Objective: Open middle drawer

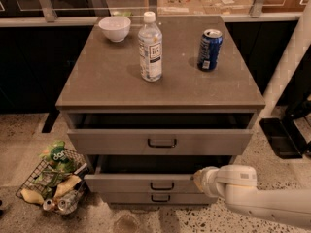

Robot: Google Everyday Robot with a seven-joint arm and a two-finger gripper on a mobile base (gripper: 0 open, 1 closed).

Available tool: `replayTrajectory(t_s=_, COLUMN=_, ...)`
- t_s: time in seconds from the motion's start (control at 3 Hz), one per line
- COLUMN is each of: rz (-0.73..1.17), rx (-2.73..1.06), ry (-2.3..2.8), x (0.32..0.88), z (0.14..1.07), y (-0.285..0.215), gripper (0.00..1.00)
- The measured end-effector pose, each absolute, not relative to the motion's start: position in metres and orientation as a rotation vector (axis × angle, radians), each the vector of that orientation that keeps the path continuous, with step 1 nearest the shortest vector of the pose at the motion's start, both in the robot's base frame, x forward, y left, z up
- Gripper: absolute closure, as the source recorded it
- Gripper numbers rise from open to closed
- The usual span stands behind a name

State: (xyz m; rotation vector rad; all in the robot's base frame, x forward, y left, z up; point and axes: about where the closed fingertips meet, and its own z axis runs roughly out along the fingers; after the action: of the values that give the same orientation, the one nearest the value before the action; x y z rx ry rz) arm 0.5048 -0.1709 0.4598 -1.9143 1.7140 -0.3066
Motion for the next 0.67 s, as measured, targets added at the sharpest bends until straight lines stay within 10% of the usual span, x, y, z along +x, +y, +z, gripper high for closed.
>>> replayTrajectory(t_s=0.67, rz=-0.291, rx=-1.907, ry=1.682, x=0.5031, z=0.4511, y=-0.1634, gripper=1.00)
